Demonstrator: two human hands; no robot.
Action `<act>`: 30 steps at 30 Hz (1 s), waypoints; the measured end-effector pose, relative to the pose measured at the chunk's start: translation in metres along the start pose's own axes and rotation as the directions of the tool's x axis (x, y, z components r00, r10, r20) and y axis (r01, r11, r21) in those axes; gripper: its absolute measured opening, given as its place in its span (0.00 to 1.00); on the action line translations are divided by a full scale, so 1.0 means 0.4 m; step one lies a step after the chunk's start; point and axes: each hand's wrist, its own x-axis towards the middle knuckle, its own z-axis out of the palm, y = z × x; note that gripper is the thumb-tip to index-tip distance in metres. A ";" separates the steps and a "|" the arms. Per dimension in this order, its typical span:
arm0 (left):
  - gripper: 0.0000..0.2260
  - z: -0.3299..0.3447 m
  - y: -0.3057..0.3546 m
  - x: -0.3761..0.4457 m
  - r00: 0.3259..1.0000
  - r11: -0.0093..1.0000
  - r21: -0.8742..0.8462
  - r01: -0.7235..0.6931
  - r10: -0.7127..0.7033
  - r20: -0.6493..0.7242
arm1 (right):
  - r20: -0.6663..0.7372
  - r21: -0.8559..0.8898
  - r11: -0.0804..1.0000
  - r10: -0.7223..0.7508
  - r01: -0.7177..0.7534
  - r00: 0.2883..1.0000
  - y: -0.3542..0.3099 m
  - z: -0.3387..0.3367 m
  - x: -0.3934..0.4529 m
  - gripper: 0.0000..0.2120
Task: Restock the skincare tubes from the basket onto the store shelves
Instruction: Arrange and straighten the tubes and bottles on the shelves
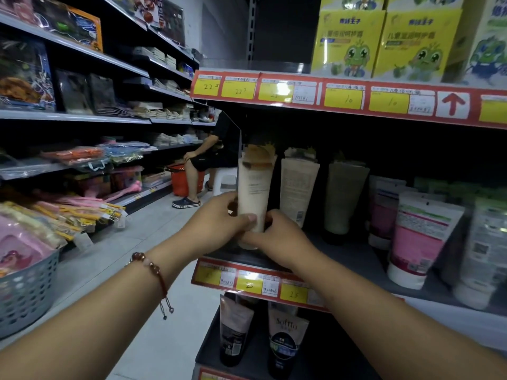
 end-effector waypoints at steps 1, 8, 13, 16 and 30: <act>0.17 -0.007 -0.014 0.010 1.000 1.000 -0.020 0.017 -0.017 0.014 | -0.001 0.002 1.000 0.012 -0.012 1.000 0.001 -0.002 0.004 0.26; 0.19 -0.001 -0.052 0.055 0.999 0.999 -0.019 0.033 -0.033 -0.030 | -0.131 -0.010 0.998 0.065 -0.066 0.989 -0.014 0.040 0.048 0.22; 0.20 0.010 -0.057 0.066 0.999 0.998 -0.039 0.042 -0.043 -0.009 | -0.116 -0.017 0.998 0.063 -0.065 0.991 -0.012 0.033 0.043 0.23; 0.19 0.014 -0.059 0.062 0.999 0.998 -0.056 0.038 -0.038 -0.010 | -0.040 -0.111 0.994 0.005 -0.009 0.999 -0.016 0.005 0.006 0.21; 0.41 0.231 0.144 0.011 0.998 0.986 0.165 0.004 0.007 -0.066 | -0.009 -0.696 0.702 -0.222 0.153 0.975 0.212 -0.212 -0.277 0.26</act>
